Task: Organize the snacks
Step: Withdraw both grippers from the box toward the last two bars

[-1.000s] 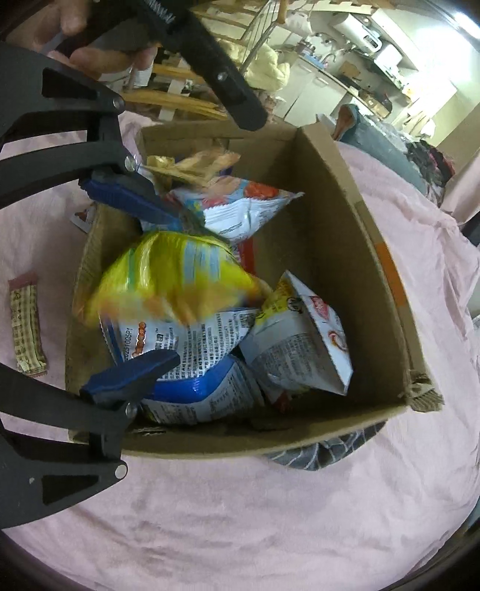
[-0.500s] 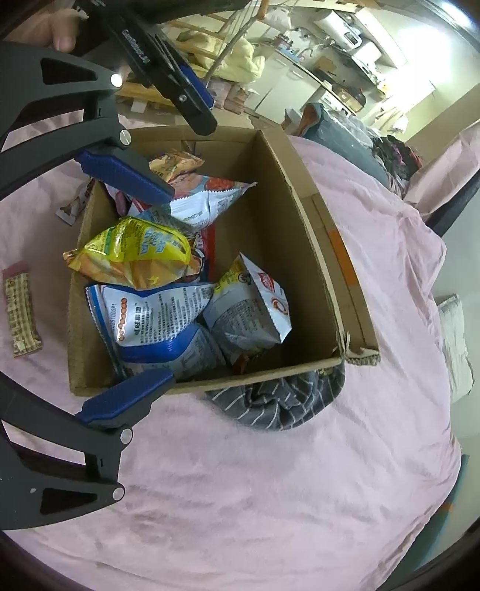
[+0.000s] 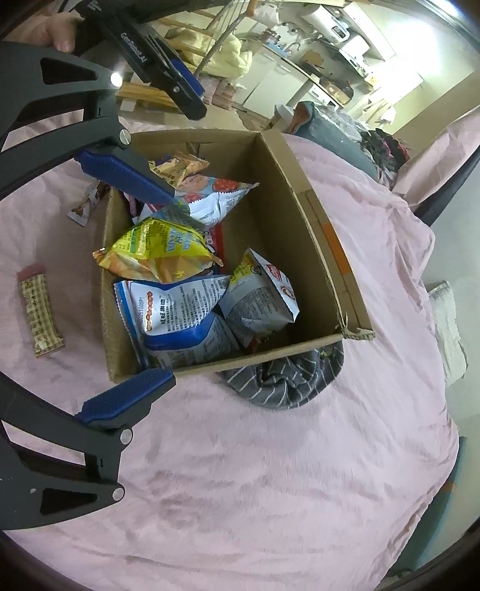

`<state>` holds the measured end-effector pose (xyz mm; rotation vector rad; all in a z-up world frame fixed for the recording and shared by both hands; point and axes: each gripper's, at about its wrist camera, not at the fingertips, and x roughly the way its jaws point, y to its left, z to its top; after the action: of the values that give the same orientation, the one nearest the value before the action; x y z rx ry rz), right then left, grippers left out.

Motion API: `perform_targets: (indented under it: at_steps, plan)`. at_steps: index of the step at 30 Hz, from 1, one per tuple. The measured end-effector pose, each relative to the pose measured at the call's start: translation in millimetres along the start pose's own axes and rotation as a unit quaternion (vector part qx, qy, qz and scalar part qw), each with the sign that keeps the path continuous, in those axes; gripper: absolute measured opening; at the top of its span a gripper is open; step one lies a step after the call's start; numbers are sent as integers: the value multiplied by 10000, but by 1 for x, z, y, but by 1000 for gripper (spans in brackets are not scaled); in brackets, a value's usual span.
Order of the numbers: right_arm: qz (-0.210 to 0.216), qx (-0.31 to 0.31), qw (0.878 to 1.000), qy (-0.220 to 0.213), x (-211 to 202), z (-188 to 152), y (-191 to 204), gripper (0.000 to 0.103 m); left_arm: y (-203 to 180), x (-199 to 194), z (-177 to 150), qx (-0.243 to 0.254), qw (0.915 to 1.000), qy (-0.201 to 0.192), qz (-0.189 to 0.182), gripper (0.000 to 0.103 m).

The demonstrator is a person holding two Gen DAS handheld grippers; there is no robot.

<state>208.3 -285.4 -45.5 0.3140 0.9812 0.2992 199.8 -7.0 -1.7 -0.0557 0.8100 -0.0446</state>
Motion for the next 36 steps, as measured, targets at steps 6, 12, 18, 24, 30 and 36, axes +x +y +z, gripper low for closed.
perform_targets:
  at_steps: [6,12,18,24,30,36]
  plan:
    - [19,193,9998,-37,-10,-12,-5,93,13,-18,-15,-172,9997,-94,137,83]
    - [16,271,9996,-21,-20,-26,-7,93,25,-32,-28,-419,9989,-123,176,97]
    - [2,293,9996,-2,-28,-39,-8,93,26,-36,-46,-412,9989,125,187,97]
    - [-38,356,9993,106,-30,-53,-13,93,23,-38,-66,-374,9983,380,240,97]
    - [-12,801,9961,376,-24,-67,-32,93,31,-37,-82,-625,9957,607,304,97]
    - [-70,1606,9818,1011,2,-84,-63,93,51,-30,-97,-1087,9889,909,443,97]
